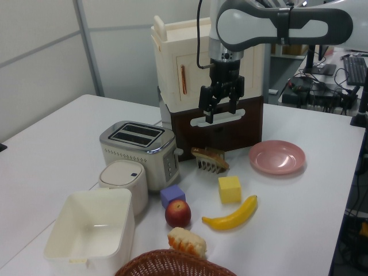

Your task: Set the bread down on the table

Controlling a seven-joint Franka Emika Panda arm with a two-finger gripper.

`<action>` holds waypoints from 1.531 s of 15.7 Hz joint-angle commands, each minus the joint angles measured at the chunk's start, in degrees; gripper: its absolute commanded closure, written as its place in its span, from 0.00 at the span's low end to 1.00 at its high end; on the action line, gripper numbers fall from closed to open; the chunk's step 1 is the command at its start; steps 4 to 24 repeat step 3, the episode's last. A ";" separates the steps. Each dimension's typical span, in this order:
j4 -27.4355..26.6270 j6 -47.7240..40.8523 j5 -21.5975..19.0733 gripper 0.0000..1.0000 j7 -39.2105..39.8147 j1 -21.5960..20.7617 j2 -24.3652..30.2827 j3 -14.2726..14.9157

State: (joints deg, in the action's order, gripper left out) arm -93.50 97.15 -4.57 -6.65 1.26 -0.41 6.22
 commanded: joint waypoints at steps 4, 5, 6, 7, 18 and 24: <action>-0.02 -0.73 1.40 0.00 1.82 -0.91 0.68 1.17; -0.02 -0.73 1.40 0.00 1.82 -0.91 0.68 1.17; -0.02 -0.73 1.40 0.00 1.82 -0.91 0.68 1.17; -0.02 -0.73 1.40 0.00 1.82 -0.91 0.68 1.17; -0.02 -0.73 1.40 0.00 1.82 -0.91 0.68 1.17; -0.02 -0.73 1.40 0.00 1.82 -0.91 0.68 1.17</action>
